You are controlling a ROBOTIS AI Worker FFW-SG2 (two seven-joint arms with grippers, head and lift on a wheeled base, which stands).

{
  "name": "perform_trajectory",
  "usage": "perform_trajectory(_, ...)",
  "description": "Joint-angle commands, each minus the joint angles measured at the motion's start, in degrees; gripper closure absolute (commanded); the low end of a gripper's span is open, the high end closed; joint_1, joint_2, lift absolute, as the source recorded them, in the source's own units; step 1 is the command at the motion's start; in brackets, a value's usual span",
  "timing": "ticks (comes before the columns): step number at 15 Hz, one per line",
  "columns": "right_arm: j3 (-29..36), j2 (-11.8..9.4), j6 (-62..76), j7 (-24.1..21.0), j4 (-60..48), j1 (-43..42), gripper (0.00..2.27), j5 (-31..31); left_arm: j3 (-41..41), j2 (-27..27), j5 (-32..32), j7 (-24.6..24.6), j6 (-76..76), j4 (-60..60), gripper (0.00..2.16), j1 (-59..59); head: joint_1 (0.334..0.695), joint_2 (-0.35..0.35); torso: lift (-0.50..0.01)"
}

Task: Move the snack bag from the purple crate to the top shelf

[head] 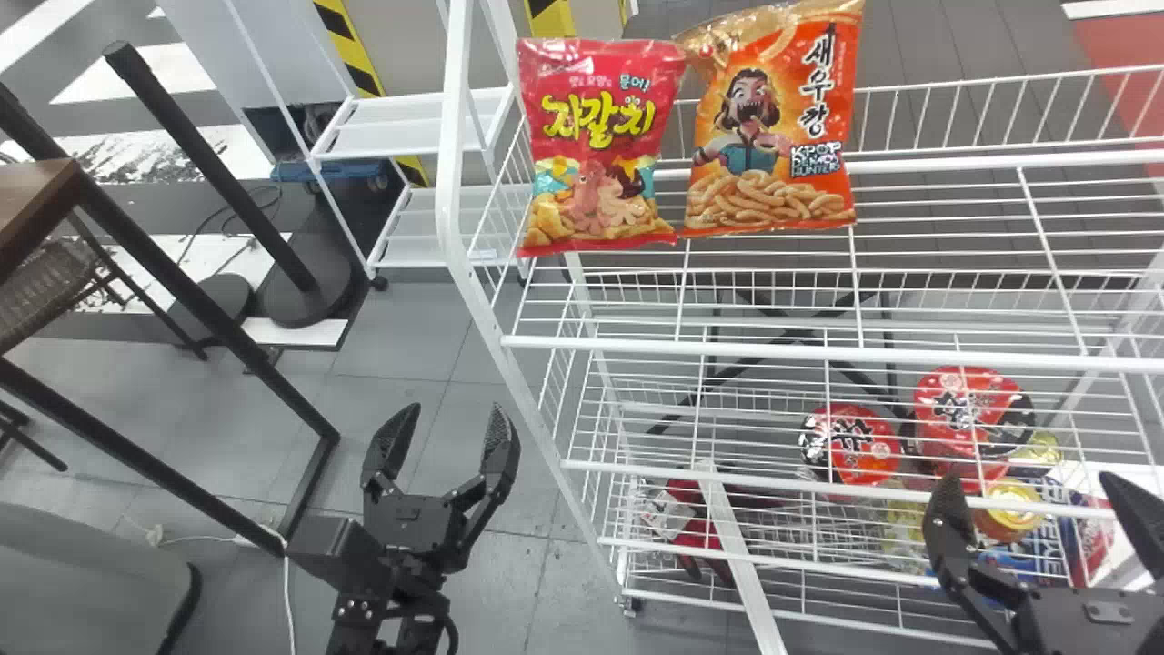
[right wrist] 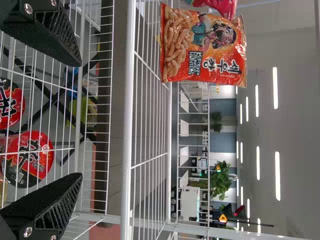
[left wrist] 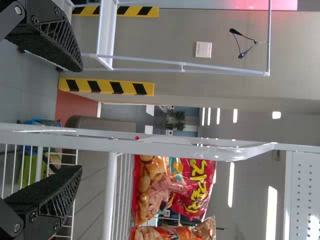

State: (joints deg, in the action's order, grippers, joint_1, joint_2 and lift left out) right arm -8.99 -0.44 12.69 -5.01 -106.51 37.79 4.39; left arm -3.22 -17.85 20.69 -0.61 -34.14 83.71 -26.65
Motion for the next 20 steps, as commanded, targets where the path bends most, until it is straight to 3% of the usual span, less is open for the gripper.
perform_trajectory(1,0.02,0.49,0.0,0.0,-0.02,0.0,0.0,0.0,-1.17,-0.61,0.58,0.0,-0.35,-1.0,0.13,1.07,0.695,0.258,-0.086)
perform_trajectory(20,-1.12,0.49,-0.7,0.0,1.12,-1.14,0.0,1.58,-3.02,-2.19,1.99,-0.18,-0.53,-3.9,0.13,3.53,0.695,0.264,-0.161)
